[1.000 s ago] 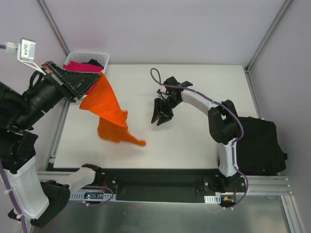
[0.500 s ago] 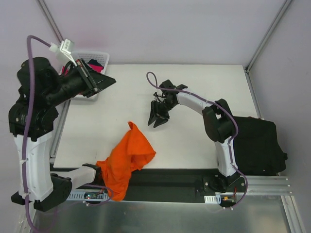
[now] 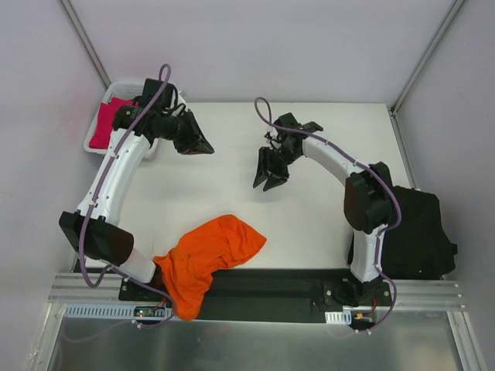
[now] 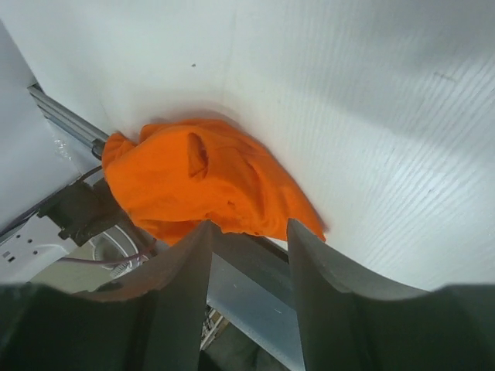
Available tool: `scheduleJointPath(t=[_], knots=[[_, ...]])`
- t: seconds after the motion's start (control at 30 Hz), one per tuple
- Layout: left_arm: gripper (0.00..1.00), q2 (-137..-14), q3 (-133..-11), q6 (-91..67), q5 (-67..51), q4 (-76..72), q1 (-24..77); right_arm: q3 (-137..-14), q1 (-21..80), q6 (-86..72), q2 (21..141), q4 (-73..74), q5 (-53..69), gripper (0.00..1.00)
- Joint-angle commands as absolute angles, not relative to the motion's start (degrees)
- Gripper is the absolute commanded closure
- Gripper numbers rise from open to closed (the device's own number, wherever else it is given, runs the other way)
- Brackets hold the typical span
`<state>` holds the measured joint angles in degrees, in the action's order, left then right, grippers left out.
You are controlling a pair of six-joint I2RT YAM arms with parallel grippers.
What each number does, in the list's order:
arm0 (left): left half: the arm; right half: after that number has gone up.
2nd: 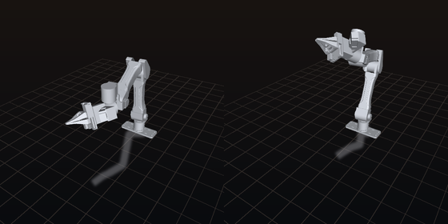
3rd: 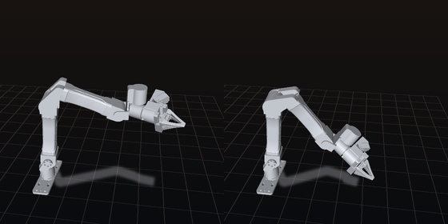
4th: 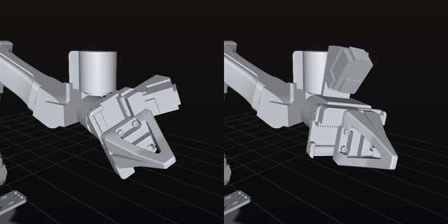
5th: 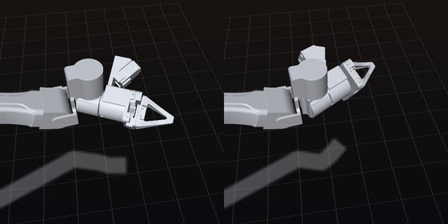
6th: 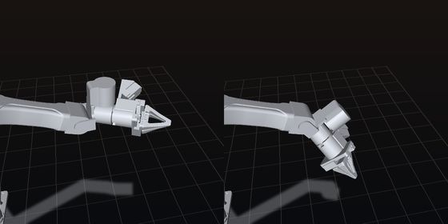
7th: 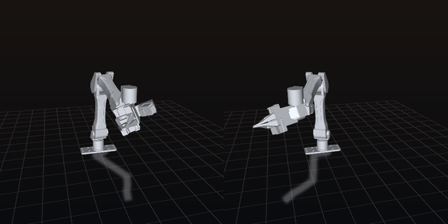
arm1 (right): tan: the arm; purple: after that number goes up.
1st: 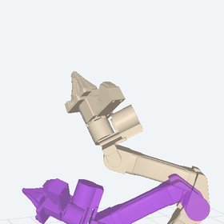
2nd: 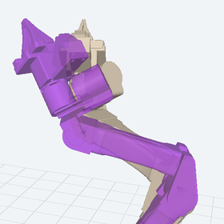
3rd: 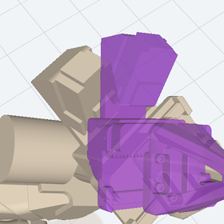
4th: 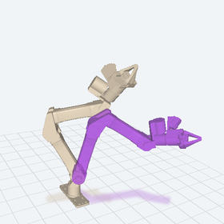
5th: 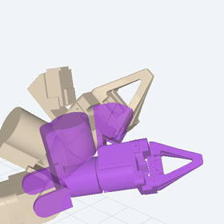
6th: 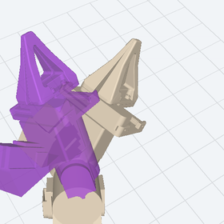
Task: Fold and stack the t-shirts
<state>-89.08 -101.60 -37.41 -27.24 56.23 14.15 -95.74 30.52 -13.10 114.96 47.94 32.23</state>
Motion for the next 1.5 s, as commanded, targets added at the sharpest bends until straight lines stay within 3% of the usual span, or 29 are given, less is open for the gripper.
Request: scheduleJointPath(t=[0.0, 0.33, 0.63, 1.4, 1.47], knots=[[0.93, -83.0, -92.9, -35.4, -29.2, 57.2, 16.6, -92.2, 32.2, -9.7, 105.6, 52.5, 33.0, 0.53], [0.95, -70.5, -64.3, -35.7, -25.7, 56.5, 20.6, -78.5, 36.8, -8.3, 100.2, 52.6, 33.7, 0.52], [0.96, -65.4, -47.0, -36.6, -26.5, 49.6, 20.6, -69.6, 41.1, -11.5, 100.6, 46.1, 33.3, 0.53], [0.96, -70.2, -44.2, -36.7, -30.4, 43.9, 20.6, -69.5, 49.0, -21.5, 111.8, 29.0, 32.7, 0.54], [0.96, -70.7, -44.3, -36.4, -29.9, 44.0, 20.6, -69.3, 49.3, -21.5, 112.3, 28.6, 32.0, 0.65]])
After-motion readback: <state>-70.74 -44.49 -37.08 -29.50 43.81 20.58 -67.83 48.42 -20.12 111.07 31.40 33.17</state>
